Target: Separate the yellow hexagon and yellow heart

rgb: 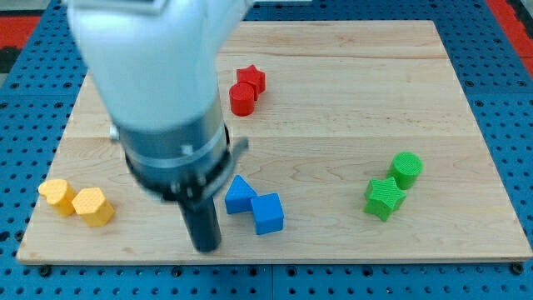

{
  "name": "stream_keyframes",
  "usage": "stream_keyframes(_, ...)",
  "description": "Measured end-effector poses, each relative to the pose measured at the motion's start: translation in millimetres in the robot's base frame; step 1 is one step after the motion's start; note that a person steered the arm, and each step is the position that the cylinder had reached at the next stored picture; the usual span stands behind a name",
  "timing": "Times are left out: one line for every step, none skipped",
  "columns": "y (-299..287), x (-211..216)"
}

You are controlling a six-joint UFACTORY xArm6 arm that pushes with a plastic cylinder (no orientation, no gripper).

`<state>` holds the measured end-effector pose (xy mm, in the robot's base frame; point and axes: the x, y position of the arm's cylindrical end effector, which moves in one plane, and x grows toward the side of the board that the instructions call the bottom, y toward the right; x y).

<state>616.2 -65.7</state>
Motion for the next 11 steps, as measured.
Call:
stream_keyframes(49.7, 1.4)
stream_keyframes(121.3, 0.3)
stream_keyframes(81.0, 2.6)
stream_keyframes(-0.7, 2.7)
stream_keyframes(-97.9, 2.2)
stream_keyframes(-171.3, -9.7)
stream_keyframes(-211.6, -34.3)
stream_keyframes(-153.5, -64.0)
stream_keyframes(-128.3, -106.2)
stream_keyframes(-128.3, -127.8)
stream_keyframes(-123.7, -135.6)
